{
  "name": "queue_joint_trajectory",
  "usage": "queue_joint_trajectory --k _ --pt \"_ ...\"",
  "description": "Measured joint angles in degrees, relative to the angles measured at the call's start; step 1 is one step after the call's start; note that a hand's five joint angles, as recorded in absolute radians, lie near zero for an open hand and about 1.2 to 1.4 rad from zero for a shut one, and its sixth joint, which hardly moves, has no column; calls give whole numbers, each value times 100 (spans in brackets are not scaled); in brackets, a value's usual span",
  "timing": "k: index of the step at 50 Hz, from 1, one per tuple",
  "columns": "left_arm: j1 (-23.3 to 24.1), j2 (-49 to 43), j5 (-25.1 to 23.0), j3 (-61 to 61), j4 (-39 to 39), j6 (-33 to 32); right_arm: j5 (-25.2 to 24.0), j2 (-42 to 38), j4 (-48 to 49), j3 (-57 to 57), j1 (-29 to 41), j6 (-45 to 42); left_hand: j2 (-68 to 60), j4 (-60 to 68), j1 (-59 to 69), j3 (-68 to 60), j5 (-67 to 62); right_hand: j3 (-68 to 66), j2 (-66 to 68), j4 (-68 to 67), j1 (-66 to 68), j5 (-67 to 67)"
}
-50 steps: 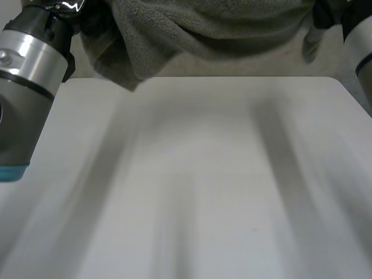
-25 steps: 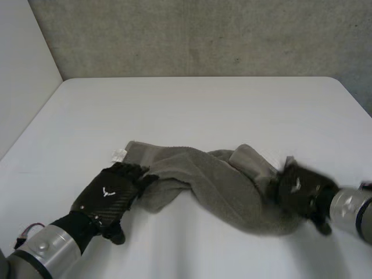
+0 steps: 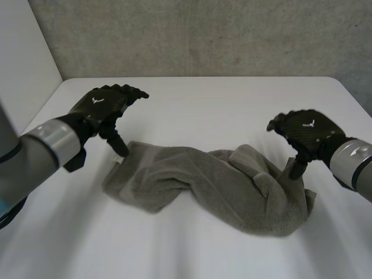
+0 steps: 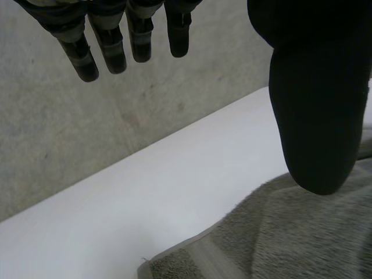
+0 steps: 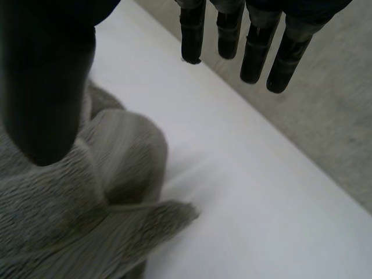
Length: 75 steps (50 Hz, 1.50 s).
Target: Fold the towel.
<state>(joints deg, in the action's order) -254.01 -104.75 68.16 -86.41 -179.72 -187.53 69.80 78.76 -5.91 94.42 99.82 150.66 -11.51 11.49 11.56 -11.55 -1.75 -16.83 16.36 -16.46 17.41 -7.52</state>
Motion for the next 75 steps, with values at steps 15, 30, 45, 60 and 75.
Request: queue_joint_trajectory --k 15,30,45,60,75 --pt "490 -2811 661 3354 1269 37 377 -807 174 182 456 564 -360 354 360 -353 -346 -737 732 -778 752 -807" --pt "1076 -3097 638 3441 1259 -1 706 -450 485 405 670 536 -368 369 364 -363 -347 -5997 5908 -6024 5887 -5905" --pt "1214 -3382 649 3507 1171 -12 -502 2034 382 1314 295 -1 -368 369 364 -363 -348 -5997 5908 -6025 5902 -5905" --pt "1430 -3640 643 3511 932 -28 -1312 2518 19 1630 -182 -13 -3285 3167 3287 -3158 -3142 -5997 5908 -6025 5904 -5905" --pt "1385 -3473 1762 3665 548 -1046 -1189 1181 421 1047 -443 -27 -5802 5806 5709 -5797 -5720 -5997 6047 -6052 5907 -5947"
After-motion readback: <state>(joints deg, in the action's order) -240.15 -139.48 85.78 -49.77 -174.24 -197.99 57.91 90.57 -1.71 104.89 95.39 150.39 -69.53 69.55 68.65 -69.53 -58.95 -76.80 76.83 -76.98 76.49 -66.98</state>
